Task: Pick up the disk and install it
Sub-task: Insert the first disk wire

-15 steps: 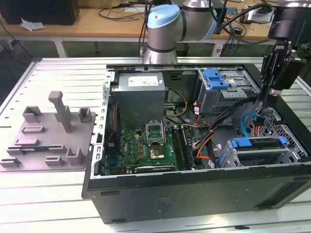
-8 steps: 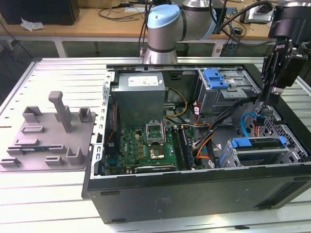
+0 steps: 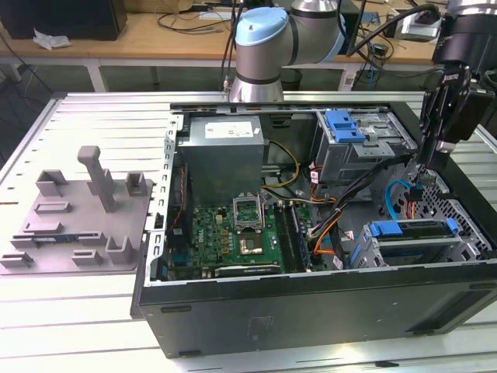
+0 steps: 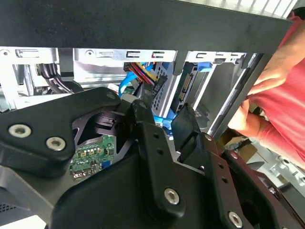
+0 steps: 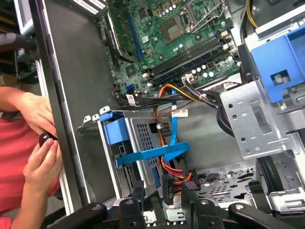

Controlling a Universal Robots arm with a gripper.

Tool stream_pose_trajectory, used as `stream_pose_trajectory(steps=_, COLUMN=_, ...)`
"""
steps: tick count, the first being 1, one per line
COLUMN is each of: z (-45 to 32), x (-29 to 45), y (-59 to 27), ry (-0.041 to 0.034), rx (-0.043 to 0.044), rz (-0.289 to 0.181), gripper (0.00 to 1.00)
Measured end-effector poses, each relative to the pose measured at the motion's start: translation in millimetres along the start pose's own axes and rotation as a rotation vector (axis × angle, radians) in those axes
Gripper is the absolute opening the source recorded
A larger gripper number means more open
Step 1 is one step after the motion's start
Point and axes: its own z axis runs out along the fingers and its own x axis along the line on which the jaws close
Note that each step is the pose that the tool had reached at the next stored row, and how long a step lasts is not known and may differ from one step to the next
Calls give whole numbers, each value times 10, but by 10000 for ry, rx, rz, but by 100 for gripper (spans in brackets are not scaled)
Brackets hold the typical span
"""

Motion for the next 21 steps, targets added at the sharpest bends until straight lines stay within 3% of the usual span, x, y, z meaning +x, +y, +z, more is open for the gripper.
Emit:
stream_pose_trajectory(steps=3, z=7, x=-7, y=-8, ry=218, rx=-187, rz=-171, gripper=44)
stream_pose_trajectory(steps=5, z=12, x=-20, y=-35, ry=284, rx=-215, rz=-280, gripper=44)
stream_pose_trajectory(steps=8, z=23, x=-45, y=-78, ry=337, rx=-171, rz=-425, gripper=44)
stream_pose_trajectory(steps=13, z=57, x=-67, y=-78, ry=536, rx=-109, rz=-411, gripper=44)
stream_pose_trajectory(steps=16, z=60, x=-128, y=-61, ry=873, rx=-21, rz=-346, gripper=44)
stream_pose_trajectory(steps=17, z=62, x=-147, y=-57, ry=943, rx=-1, rz=-334, gripper=44)
stream_pose_trajectory(steps=19, z=63, x=-169, y=-50, ry=1027, rx=21, rz=-318, gripper=44)
stream_pose_trajectory(steps=21, z=62, x=-168, y=-50, ry=1030, rx=21, rz=-317, gripper=44)
